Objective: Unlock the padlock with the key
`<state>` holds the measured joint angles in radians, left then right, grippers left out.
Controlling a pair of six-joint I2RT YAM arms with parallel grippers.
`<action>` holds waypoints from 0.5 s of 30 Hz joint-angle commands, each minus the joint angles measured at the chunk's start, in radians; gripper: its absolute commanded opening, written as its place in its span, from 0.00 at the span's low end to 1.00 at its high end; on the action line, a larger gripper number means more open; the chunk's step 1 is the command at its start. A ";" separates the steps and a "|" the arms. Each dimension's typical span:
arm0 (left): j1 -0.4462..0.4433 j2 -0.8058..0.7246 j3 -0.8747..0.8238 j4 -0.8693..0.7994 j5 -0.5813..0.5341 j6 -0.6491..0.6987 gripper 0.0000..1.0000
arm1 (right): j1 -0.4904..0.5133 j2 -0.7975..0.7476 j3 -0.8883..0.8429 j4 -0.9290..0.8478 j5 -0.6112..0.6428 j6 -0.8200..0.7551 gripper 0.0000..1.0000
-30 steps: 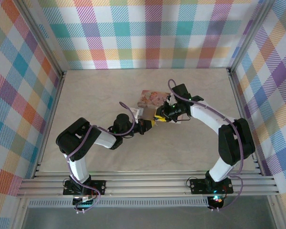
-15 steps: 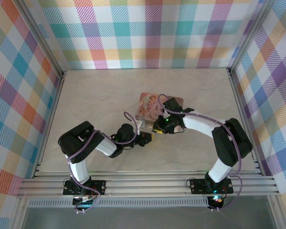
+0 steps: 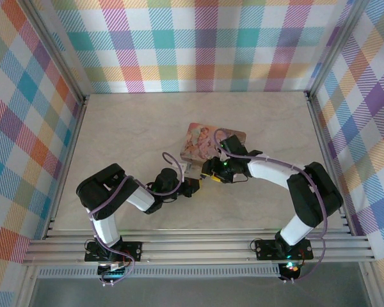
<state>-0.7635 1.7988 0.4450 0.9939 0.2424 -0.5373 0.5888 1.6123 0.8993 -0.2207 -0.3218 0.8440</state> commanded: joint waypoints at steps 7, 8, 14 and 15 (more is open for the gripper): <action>-0.014 0.001 -0.023 -0.014 0.009 0.029 0.00 | 0.009 -0.067 -0.108 0.036 0.059 0.145 0.66; -0.014 -0.002 -0.021 -0.019 0.008 0.030 0.00 | 0.013 -0.072 -0.114 0.045 0.066 0.152 0.66; -0.017 -0.005 -0.014 -0.023 0.027 0.030 0.00 | 0.049 -0.087 -0.156 0.134 0.107 0.196 0.67; -0.016 -0.005 -0.011 -0.023 0.033 0.028 0.00 | 0.056 -0.089 -0.160 0.147 0.116 0.205 0.67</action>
<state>-0.7635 1.7988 0.4393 0.9955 0.2485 -0.5266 0.6254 1.5318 0.7765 -0.0799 -0.2287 0.9771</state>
